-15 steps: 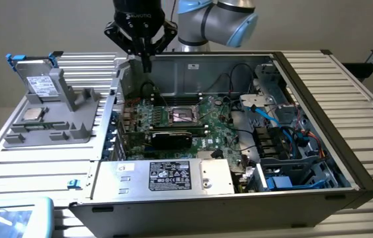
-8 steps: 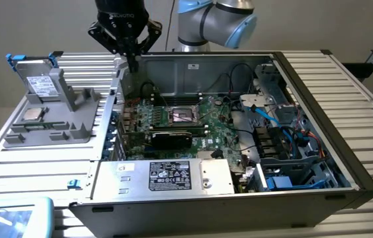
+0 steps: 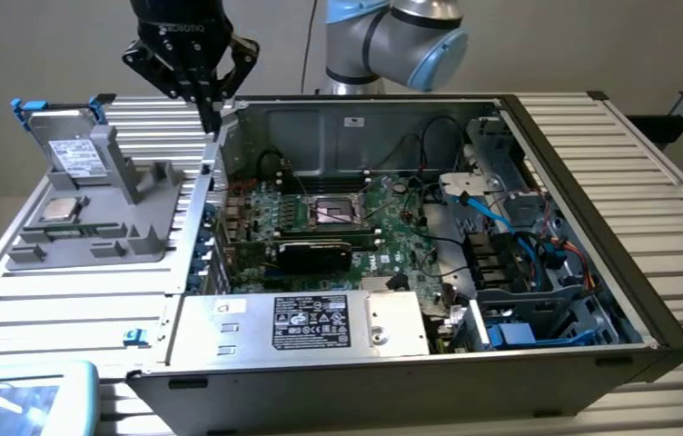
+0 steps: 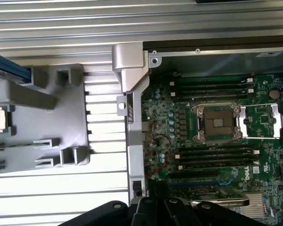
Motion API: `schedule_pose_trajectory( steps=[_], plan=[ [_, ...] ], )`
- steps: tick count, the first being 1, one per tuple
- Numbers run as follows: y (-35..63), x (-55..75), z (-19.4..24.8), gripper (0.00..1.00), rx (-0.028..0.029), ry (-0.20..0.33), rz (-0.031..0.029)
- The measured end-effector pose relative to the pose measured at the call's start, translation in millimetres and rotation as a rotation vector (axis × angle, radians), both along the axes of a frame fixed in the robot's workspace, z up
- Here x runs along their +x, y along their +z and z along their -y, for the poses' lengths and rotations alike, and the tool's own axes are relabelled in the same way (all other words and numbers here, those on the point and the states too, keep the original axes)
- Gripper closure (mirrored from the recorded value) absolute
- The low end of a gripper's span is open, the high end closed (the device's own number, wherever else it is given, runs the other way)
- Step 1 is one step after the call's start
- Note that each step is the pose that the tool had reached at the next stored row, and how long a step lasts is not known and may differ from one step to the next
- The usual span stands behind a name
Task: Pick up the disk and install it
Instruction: 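Reach for the disk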
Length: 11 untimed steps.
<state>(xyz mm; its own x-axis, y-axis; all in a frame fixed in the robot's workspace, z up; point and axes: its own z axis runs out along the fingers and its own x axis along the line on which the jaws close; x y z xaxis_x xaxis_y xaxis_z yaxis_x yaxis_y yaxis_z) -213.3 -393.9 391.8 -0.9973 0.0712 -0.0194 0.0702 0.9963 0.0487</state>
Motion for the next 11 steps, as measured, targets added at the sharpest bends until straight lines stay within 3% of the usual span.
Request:
schedule_pose_trajectory(
  steps=[11],
  plan=[
    [-0.6,-49.9,-4.9,0.89,0.0000,0.000,0.0000]
  ],
)
